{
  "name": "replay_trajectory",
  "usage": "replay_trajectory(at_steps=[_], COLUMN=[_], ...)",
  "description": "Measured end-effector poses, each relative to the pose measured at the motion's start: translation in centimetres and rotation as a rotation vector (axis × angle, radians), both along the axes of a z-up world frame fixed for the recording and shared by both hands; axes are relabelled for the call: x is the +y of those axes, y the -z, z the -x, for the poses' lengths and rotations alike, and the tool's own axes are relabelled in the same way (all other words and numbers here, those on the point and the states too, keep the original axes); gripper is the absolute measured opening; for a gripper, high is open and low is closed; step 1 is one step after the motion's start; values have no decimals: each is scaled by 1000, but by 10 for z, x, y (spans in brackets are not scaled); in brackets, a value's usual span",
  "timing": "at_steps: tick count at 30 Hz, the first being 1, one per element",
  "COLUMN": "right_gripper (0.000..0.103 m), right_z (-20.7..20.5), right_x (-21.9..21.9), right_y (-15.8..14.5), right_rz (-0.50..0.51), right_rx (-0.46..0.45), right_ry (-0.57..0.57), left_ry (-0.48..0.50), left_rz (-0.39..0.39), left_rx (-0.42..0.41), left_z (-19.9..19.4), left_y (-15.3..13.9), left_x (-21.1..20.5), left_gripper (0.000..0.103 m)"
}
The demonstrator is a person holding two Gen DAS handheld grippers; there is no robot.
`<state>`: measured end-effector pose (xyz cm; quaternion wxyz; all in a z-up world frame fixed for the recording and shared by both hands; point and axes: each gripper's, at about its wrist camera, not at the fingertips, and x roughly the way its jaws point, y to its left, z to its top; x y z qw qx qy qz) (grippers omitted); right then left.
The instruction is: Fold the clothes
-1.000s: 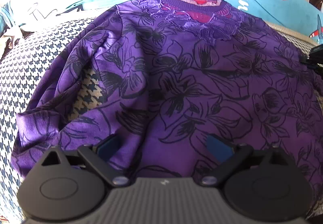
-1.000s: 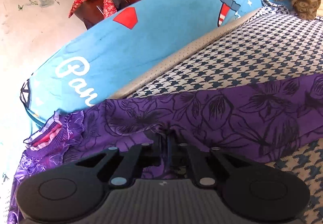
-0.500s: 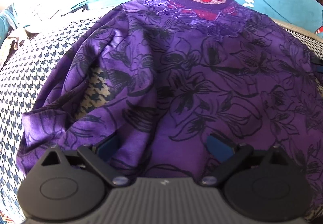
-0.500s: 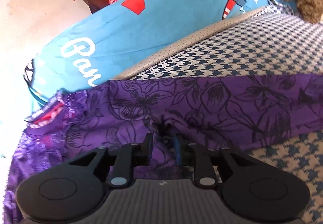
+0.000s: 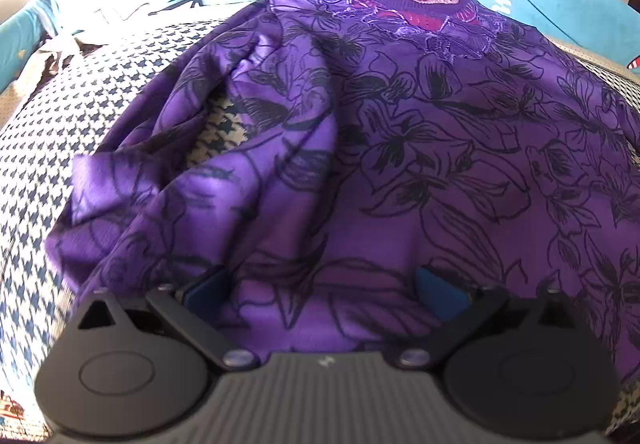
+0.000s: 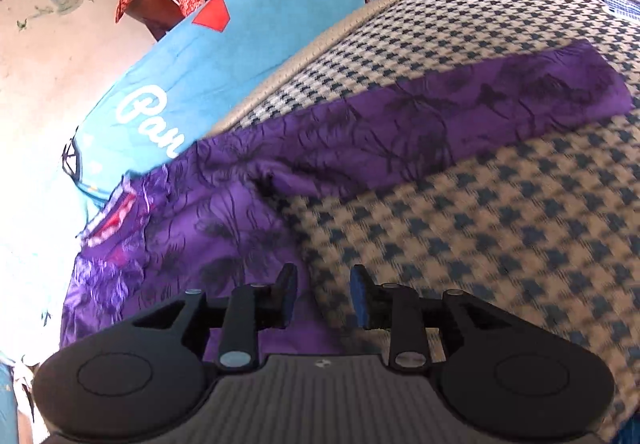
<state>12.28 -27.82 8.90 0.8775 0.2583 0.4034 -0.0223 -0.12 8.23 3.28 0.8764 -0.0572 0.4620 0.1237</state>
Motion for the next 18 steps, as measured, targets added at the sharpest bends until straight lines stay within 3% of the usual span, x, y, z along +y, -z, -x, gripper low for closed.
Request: replay_trajectory(at_steps=[10, 18], right_gripper=[37, 37], right_z=[56, 105], right_x=[31, 32], right_y=[-1, 7], right_rz=[103, 66], right_rx=[-51, -63], right_ry=[-107, -146], left_ry=[1, -13], left_rz=[-11, -5], left_rx=[-33, -37], left_z=[26, 44], left_y=[1, 0], left_x=[-1, -1], left_gripper=[103, 103])
